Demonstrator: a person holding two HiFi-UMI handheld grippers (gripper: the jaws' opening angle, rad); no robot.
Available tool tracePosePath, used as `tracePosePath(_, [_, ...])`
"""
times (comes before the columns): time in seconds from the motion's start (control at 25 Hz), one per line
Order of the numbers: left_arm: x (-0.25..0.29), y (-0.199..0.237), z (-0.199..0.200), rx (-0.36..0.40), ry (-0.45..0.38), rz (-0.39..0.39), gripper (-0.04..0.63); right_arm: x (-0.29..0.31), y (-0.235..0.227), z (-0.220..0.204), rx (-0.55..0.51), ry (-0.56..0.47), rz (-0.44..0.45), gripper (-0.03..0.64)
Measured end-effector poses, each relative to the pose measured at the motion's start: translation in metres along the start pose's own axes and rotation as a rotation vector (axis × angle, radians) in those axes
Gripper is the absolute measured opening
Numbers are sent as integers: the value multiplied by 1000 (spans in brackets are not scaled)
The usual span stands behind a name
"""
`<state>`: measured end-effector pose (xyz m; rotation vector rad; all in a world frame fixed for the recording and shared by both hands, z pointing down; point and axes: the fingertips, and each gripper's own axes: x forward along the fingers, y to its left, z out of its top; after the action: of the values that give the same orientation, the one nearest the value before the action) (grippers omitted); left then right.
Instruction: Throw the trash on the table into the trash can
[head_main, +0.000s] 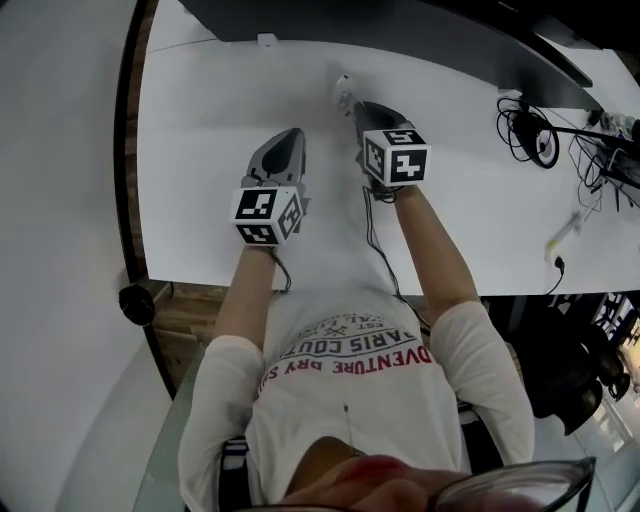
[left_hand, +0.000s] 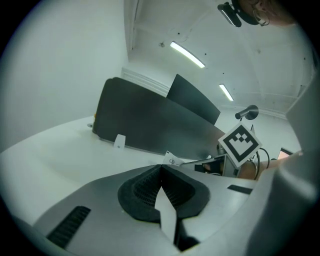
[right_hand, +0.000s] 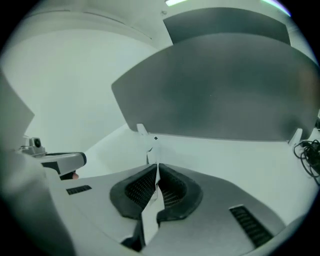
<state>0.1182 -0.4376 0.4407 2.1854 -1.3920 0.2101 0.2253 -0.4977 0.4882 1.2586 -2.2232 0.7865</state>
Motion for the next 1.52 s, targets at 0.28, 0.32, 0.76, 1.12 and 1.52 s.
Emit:
tracePosePath(0.28, [-117, -45, -28, -15, -124, 175, 23, -91, 81, -23, -128, -51, 190, 28])
tracePosePath(0.32, [-136, -50, -34, -23, -143, 206, 23, -102, 96, -30, -151, -49, 222, 28])
tracePosePath(0.76, [-349, -50, -131, -195, -276, 651, 23, -174, 282, -141, -406, 59, 620, 28])
tracePosePath(1.12, [-515, 19, -237, -369, -303, 945, 23, -156, 462, -268, -609, 223, 834, 28])
tracePosePath(1.52, [-563, 144, -385, -566, -245, 1023, 23, -18, 543, -433, -725, 408, 771, 29])
